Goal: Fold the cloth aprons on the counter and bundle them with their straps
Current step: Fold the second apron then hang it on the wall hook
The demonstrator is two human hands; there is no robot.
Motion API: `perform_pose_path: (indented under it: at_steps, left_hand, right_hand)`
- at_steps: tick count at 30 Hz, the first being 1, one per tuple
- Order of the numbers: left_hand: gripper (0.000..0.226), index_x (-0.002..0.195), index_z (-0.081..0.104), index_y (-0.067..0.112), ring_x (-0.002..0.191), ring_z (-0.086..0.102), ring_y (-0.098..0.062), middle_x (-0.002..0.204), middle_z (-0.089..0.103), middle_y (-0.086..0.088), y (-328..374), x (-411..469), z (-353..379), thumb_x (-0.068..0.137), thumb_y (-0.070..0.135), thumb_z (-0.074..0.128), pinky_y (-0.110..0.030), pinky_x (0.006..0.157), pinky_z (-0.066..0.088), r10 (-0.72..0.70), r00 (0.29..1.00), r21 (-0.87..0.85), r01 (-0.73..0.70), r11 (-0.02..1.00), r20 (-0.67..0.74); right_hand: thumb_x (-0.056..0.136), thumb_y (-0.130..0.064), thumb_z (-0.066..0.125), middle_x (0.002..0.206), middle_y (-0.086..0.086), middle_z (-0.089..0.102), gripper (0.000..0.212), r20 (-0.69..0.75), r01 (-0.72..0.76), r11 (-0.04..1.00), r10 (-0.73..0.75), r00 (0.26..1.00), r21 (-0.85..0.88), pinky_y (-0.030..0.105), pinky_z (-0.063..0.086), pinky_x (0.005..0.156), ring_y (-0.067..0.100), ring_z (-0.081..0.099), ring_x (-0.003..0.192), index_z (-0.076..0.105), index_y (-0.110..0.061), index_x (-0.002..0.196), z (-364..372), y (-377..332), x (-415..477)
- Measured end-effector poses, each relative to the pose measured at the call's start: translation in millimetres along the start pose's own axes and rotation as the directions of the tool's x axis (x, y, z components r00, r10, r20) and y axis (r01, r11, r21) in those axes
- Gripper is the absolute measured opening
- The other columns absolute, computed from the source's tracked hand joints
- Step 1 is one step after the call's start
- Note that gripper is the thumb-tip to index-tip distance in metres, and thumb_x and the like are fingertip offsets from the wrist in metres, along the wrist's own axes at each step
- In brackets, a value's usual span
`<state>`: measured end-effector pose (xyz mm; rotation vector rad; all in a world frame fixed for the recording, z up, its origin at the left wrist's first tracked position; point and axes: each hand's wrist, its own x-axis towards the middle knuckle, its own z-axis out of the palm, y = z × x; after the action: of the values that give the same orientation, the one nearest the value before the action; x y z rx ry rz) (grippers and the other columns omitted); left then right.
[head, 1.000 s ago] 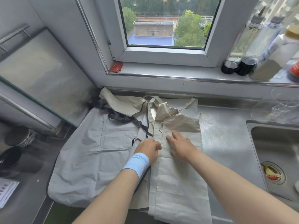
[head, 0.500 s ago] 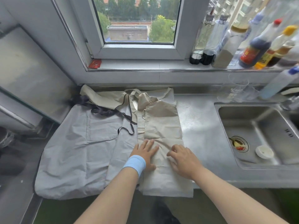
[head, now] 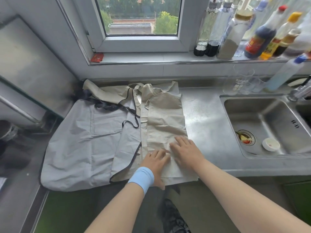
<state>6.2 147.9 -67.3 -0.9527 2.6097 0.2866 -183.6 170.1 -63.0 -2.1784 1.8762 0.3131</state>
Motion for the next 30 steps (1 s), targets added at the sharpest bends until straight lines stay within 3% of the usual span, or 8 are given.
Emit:
perform_pose_path:
  at_steps: [6,10,13,15,18,24,27,30]
  left_hand:
    - [0.084,0.144,0.024,0.022,0.134,0.026,-0.027,0.148,0.026,-0.002,12,-14,16,0.072,0.033,0.066,-0.039,0.104,0.033,0.009,0.997,0.015,-0.008,1.000,-0.081]
    - [0.078,0.136,0.034,0.025,0.129,0.030,-0.026,0.141,0.031,0.000,17,-19,16,0.070,0.055,0.064,-0.041,0.101,0.037,0.024,0.995,-0.030,-0.026,0.999,-0.096]
    - [0.099,0.140,0.029,0.026,0.133,0.026,-0.025,0.146,0.026,0.003,21,-22,13,0.060,0.071,0.065,-0.043,0.105,0.035,-0.022,1.000,-0.029,0.021,0.999,-0.003]
    - [0.096,0.141,0.028,0.027,0.130,0.032,-0.026,0.144,0.030,0.001,25,-23,5,0.062,0.066,0.067,-0.043,0.102,0.038,-0.044,0.998,-0.078,0.047,0.996,0.036]
    - [0.053,0.127,0.042,0.024,0.113,0.053,-0.030,0.125,0.053,-0.003,27,-24,-25,0.078,0.026,0.063,-0.038,0.086,0.047,-0.103,0.992,-0.208,0.115,0.971,0.068]
    - [0.012,0.089,0.061,0.020,0.082,0.059,-0.026,0.095,0.064,-0.006,-3,-4,-95,0.080,0.013,0.057,-0.030,0.072,0.051,-0.136,0.905,-0.289,0.267,0.919,0.404]
    - [0.012,0.073,0.054,0.019,0.076,0.054,-0.023,0.076,0.058,-0.002,-22,6,-123,0.082,0.012,0.058,-0.023,0.061,0.044,-0.200,0.917,-0.273,0.302,0.913,0.346]
    - [0.012,0.078,0.054,0.021,0.080,0.054,-0.024,0.083,0.058,-0.004,-36,18,-137,0.084,0.010,0.052,-0.023,0.067,0.039,-0.296,0.943,-0.289,0.329,0.899,0.154]
  right_hand:
    - [0.065,-0.071,0.058,0.159,0.005,-0.030,0.125,0.130,0.196,0.980,-0.192,0.973,-0.025,0.044,-0.007,0.121,0.021,-0.026,0.147,-0.019,-0.029,0.154,30,2,-49]
    - [0.088,-0.018,0.057,0.159,0.010,-0.029,0.099,0.163,0.219,0.960,-0.191,0.968,-0.176,0.048,0.010,0.122,0.026,-0.020,0.150,-0.015,-0.018,0.156,28,-2,-61]
    - [0.093,-0.025,0.048,0.166,0.007,-0.006,0.073,0.135,0.216,0.975,-0.206,0.969,-0.060,0.042,0.022,0.120,0.023,0.002,0.153,0.015,-0.014,0.157,18,-3,-64]
    - [0.093,-0.027,0.047,0.159,0.002,0.031,0.048,0.082,0.143,0.982,-0.154,0.985,0.120,0.036,0.040,0.106,0.022,0.035,0.143,0.049,-0.019,0.141,4,-2,-61]
    - [0.088,-0.023,0.049,0.108,-0.002,0.069,0.025,0.063,-0.002,0.963,-0.016,0.998,0.269,0.029,0.042,0.071,0.022,0.061,0.100,0.069,-0.023,0.104,-27,-2,-50]
    - [0.075,-0.016,0.052,0.060,0.000,0.049,0.019,0.336,-0.215,0.783,0.007,0.942,0.584,0.025,0.042,0.053,0.018,0.048,0.058,0.053,-0.017,0.057,-95,21,-36]
    - [0.074,-0.009,0.048,0.061,0.003,0.048,0.020,0.297,-0.282,0.653,0.090,0.951,0.703,0.027,0.046,0.051,0.022,0.050,0.056,0.053,-0.017,0.056,-107,39,-27]
    - [0.071,-0.012,0.046,0.058,-0.004,0.048,0.017,0.098,-0.240,0.673,0.241,0.965,0.699,0.027,0.038,0.056,0.020,0.046,0.061,0.052,-0.016,0.056,-108,51,-10]
